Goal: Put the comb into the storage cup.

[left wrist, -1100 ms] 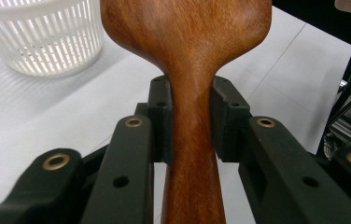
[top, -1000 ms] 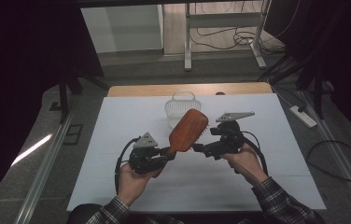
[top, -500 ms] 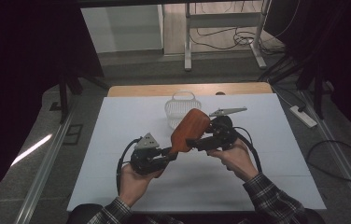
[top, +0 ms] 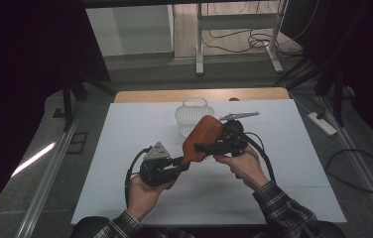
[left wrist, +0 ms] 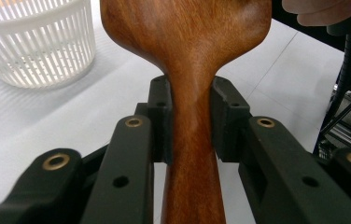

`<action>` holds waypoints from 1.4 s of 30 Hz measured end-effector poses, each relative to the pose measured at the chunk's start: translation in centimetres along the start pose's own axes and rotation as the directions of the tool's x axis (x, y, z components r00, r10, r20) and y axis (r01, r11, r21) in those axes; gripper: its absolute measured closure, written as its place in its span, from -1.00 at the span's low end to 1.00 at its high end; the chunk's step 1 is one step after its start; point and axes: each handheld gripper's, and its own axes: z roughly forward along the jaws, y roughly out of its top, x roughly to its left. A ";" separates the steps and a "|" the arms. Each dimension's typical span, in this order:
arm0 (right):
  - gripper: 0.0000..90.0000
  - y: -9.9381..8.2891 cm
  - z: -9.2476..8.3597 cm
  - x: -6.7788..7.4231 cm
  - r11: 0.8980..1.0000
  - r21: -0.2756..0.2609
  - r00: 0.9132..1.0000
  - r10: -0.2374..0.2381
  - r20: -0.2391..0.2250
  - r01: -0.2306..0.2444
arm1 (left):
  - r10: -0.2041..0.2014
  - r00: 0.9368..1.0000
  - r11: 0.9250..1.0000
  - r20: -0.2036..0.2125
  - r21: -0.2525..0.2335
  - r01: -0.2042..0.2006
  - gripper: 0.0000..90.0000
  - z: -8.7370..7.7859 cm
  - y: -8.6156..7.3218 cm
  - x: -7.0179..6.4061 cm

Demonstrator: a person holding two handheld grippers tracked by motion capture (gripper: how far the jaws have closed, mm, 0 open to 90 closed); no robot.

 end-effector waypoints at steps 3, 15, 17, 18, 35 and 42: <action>-0.78 0.0 0.0 -0.1 1.000 -0.007 1.000 0.007 -0.007 -0.007 | 0.008 1.000 1.000 0.002 0.007 -0.008 0.60 0.1 0.0 0.0; -0.39 -0.3 -0.2 -0.8 0.996 -0.021 0.995 0.084 -0.059 -0.085 | 0.016 1.000 0.999 0.001 0.047 -0.016 0.60 0.7 -0.2 0.0; -0.32 -0.3 -0.2 -0.9 0.995 -0.023 0.993 0.096 -0.069 -0.098 | 0.015 1.000 0.998 0.003 0.056 -0.015 0.60 0.8 -0.2 0.0; -0.28 -0.3 -0.2 -1.0 0.994 -0.024 0.991 0.107 -0.080 -0.110 | 0.018 1.000 0.998 0.000 0.061 -0.017 0.60 0.9 -0.2 0.0; 0.19 -0.4 -0.9 -1.0 0.980 -0.029 0.966 0.190 -0.174 -0.198 | 0.025 1.000 0.993 0.016 0.119 -0.027 0.47 2.1 -0.2 0.1; 0.18 -0.3 -0.9 -0.8 0.979 -0.054 0.966 0.185 -0.182 -0.197 | 0.033 0.999 0.989 0.006 0.143 -0.034 0.06 2.2 -0.2 0.3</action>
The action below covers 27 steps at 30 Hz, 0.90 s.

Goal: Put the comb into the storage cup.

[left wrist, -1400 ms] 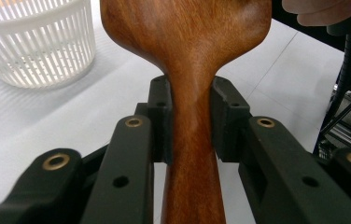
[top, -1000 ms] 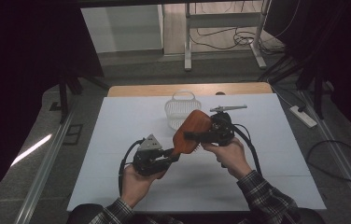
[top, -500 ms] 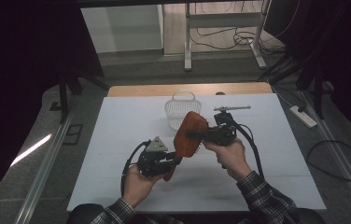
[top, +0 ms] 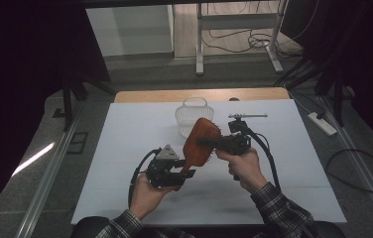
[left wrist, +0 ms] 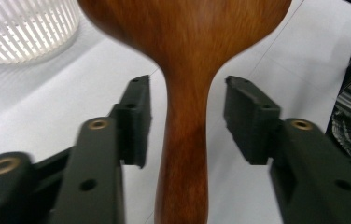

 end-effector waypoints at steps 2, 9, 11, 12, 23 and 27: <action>0.18 0.1 -0.2 0.0 1.000 -0.003 1.000 -0.010 0.010 0.010 | -0.010 1.000 1.000 0.001 0.005 0.010 -0.09 0.0 -0.1 0.2; 0.18 0.2 -0.6 -0.1 1.000 -0.008 0.999 -0.022 0.026 0.022 | -0.033 0.999 0.999 0.006 0.012 0.033 -0.57 -0.2 -0.4 0.9; 0.18 0.2 -0.6 -0.1 1.000 -0.006 0.999 -0.024 0.033 0.025 | -0.052 0.998 0.998 0.017 0.025 0.052 -0.66 0.0 -0.6 1.2; 0.18 0.2 -0.6 -0.1 1.000 -0.005 0.999 -0.028 0.035 0.029 | -0.061 0.998 0.998 0.024 0.029 0.060 -0.71 0.0 -0.6 1.3; 0.18 0.4 -0.9 0.0 0.999 -0.012 0.998 -0.050 0.050 0.050 | -0.079 0.996 0.997 0.049 0.029 0.077 -0.91 -0.5 -1.1 1.8; 0.18 0.5 -1.0 0.0 0.999 -0.015 0.997 -0.051 0.054 0.052 | -0.091 0.995 0.996 0.048 0.013 0.090 -0.98 -0.9 -1.4 2.2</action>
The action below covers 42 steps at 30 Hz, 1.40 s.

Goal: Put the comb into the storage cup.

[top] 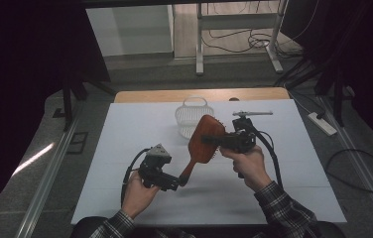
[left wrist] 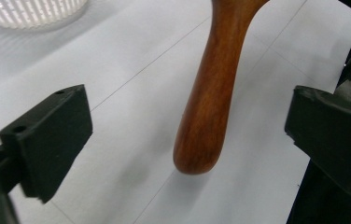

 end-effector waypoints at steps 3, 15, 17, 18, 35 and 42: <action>0.18 0.0 -0.1 0.0 1.000 -0.001 1.000 -0.002 0.005 0.002 | 0.001 1.000 1.000 0.002 -0.021 -0.001 -1.00 -0.4 -0.2 0.2; 0.18 0.5 -0.3 0.1 1.000 -0.018 1.000 -0.008 0.015 0.008 | -0.001 0.999 0.998 0.037 -0.067 0.004 -1.00 -2.0 -1.0 1.1; 0.18 0.6 -0.4 0.1 1.000 -0.022 1.000 -0.010 0.016 0.010 | 0.007 0.999 0.997 0.036 -0.081 -0.004 -1.00 -2.4 -1.2 1.2; 0.18 0.6 -0.4 0.1 1.000 -0.023 1.000 -0.009 0.018 0.009 | 0.009 0.999 0.996 0.036 -0.085 -0.006 -1.00 -2.5 -1.2 1.2; 0.18 1.7 -0.7 -0.4 0.999 -0.051 1.000 -0.011 0.029 0.012 | -0.040 0.999 0.995 -0.023 -0.093 0.037 -1.00 -5.0 -3.8 2.3; 0.18 2.2 -0.7 -0.5 0.998 -0.059 0.999 -0.014 0.042 0.016 | -0.051 0.998 0.995 -0.034 -0.093 0.047 -1.00 -5.9 -4.8 2.4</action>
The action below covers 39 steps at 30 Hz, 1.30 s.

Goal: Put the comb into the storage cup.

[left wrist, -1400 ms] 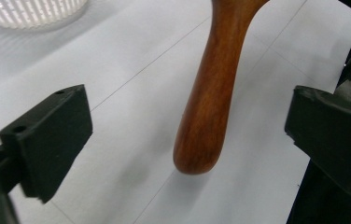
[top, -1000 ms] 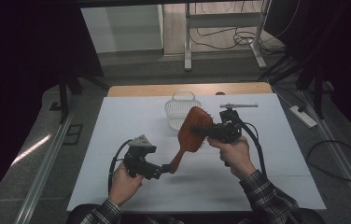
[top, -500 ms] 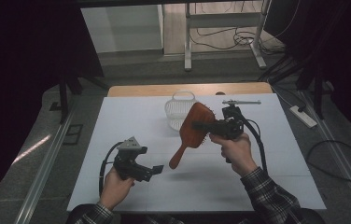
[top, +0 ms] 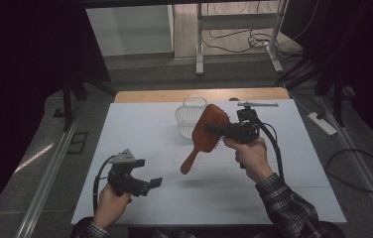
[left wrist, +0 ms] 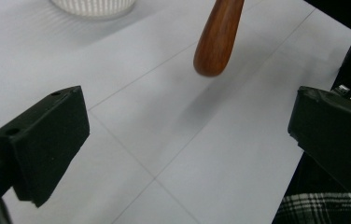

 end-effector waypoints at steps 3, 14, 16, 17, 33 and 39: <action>0.18 0.3 0.0 -0.1 1.000 -0.005 1.000 0.001 0.000 -0.001 | -0.004 1.000 1.000 -0.011 0.000 0.004 -1.00 -0.5 -0.4 0.1; 0.18 1.2 0.2 -0.6 1.000 -0.025 1.000 0.018 0.001 -0.017 | -0.015 0.998 1.000 -0.058 0.010 0.015 -1.00 -2.1 -1.8 0.4; 0.18 1.4 0.2 -0.7 0.999 -0.027 1.000 0.019 0.004 -0.018 | -0.013 0.997 1.000 -0.073 0.014 0.014 -1.00 -2.2 -2.1 0.4; 0.18 1.5 0.2 -0.7 0.999 -0.027 1.000 0.022 0.005 -0.021 | -0.014 0.997 1.000 -0.077 0.015 0.015 -1.00 -2.3 -2.2 0.4; 0.18 3.3 -0.1 -1.4 0.997 -0.071 0.999 0.026 0.034 -0.024 | -0.022 0.989 0.999 -0.143 0.030 0.027 -1.00 -3.7 -3.3 0.4; 0.18 4.2 0.0 -1.8 0.996 -0.083 0.999 0.030 0.045 -0.026 | -0.042 0.988 0.999 -0.149 0.017 0.045 -1.00 -4.2 -3.5 0.6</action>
